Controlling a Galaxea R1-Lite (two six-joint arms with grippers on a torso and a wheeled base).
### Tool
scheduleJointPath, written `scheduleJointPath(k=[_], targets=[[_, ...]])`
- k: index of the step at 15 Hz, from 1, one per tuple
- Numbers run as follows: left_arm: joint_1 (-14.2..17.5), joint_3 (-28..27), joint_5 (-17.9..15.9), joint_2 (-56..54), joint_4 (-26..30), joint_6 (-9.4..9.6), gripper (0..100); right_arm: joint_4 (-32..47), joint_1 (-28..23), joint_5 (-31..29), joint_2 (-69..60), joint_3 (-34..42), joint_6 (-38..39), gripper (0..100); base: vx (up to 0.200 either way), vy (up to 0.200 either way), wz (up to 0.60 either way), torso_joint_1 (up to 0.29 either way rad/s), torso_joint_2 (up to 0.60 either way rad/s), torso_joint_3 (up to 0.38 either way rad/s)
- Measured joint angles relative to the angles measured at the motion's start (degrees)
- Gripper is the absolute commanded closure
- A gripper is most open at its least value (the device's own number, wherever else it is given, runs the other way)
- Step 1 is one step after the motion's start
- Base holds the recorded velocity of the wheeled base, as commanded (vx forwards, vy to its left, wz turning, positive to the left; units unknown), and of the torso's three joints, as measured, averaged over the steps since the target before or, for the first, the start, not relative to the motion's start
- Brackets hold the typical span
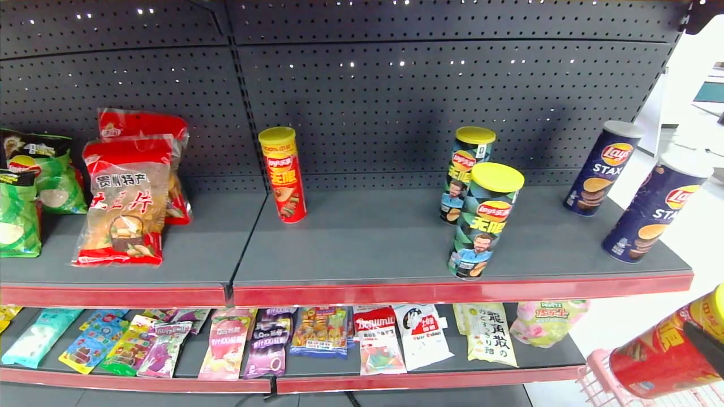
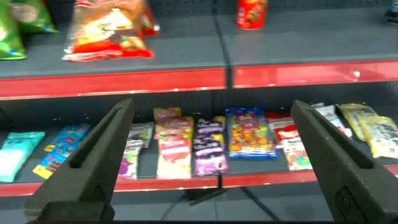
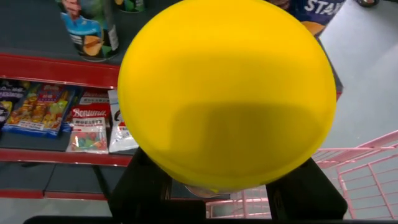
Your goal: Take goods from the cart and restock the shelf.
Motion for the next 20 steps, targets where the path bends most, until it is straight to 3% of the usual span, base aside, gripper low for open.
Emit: scheduleJointPath(k=[7, 20], targets=[[0.0, -0.02, 0.02, 0.0, -0.04, 0.01, 0, -0.05, 0.0, 0.02, -0.16, -0.05, 0.0, 100, 0.0, 0.2, 0.0, 0.002, 0.0, 0.004], [0.0, 0.0, 0.02, 0.0, -0.06, 0.01, 0, 0.01, -0.11, 0.0, -1.62, 0.8, 0.05, 100, 0.0, 0.0, 0.0, 0.0, 0.0, 0.0]])
